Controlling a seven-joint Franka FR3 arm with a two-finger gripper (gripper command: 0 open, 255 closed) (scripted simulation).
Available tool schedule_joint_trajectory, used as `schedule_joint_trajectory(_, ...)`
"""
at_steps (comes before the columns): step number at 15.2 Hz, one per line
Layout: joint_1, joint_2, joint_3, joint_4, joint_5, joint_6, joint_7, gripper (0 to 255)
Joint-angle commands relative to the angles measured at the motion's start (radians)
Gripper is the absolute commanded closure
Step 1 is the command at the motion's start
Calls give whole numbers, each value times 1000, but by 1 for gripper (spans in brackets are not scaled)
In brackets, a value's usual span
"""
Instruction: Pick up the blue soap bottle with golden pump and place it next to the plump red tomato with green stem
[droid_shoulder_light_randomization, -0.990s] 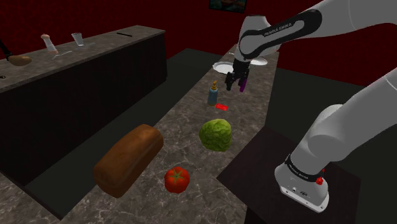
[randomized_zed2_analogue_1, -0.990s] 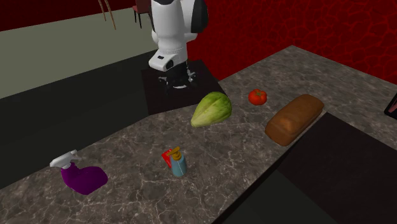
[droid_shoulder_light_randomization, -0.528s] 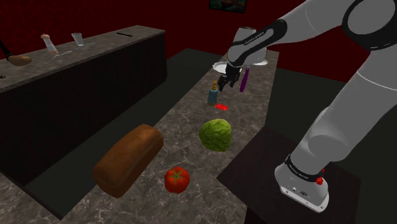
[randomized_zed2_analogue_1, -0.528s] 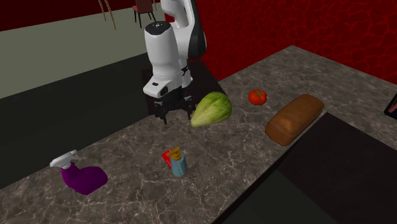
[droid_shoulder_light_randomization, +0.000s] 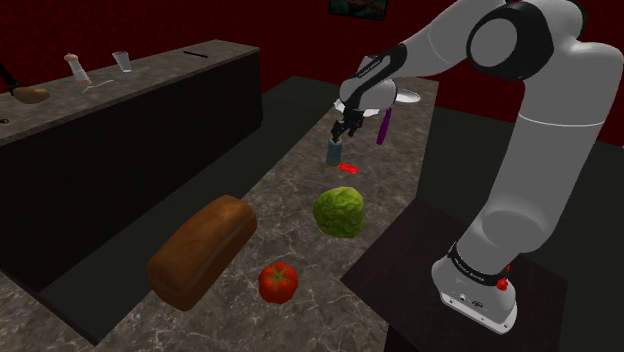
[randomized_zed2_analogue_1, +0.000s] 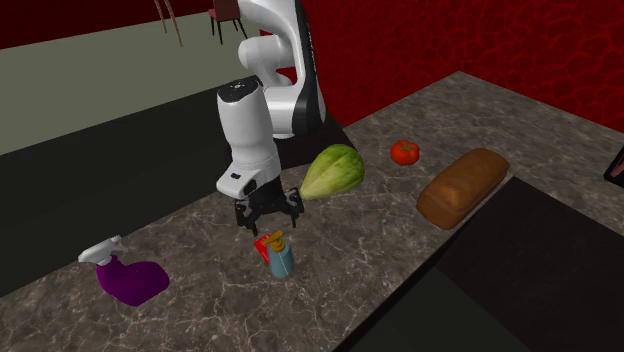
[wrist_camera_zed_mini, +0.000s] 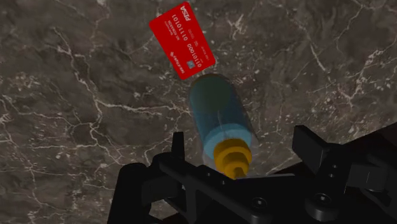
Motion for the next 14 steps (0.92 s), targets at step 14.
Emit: schedule_joint_trajectory(14, -26, 121, 38, 50, 73, 74, -54, 0)
